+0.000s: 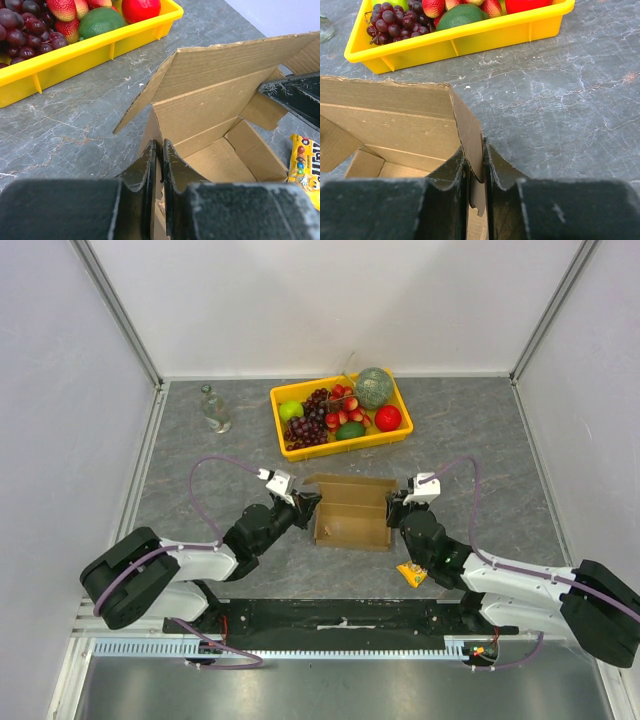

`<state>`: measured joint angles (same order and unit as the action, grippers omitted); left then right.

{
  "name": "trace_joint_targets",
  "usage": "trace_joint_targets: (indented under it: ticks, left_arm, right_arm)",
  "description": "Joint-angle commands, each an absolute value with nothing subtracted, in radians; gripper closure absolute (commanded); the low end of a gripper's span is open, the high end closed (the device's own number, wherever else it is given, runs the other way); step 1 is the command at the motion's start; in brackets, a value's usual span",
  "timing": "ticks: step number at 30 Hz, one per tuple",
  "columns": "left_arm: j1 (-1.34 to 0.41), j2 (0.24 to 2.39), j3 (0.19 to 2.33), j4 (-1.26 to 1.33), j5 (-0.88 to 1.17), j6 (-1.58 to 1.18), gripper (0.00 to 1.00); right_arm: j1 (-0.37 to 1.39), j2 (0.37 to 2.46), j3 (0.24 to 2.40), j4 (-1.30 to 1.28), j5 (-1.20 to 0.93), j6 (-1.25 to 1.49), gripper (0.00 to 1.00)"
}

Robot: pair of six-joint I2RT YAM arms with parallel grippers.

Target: Fold the paper box

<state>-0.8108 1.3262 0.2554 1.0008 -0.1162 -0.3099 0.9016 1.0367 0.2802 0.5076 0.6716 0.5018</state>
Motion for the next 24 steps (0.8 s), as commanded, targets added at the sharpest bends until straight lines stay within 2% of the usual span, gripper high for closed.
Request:
trace_joint_targets:
  ticks: [1,11,24]
  left_arm:
    - [-0.865,1.348,0.242,1.114,-0.107,-0.337,0.87]
    - [-0.948,1.376,0.181,1.226,-0.187,-0.339,0.87]
    - [-1.011,1.407,0.160,1.250,-0.232,-0.345,0.87]
  right_arm:
    - [0.966,1.012,0.264,0.609,0.727,0.549,0.80]
    - [1.078,0.999,0.238,0.627,0.851,0.552,0.76]
    - [1.178,0.970,0.199,0.569,0.945,0.603,0.76]
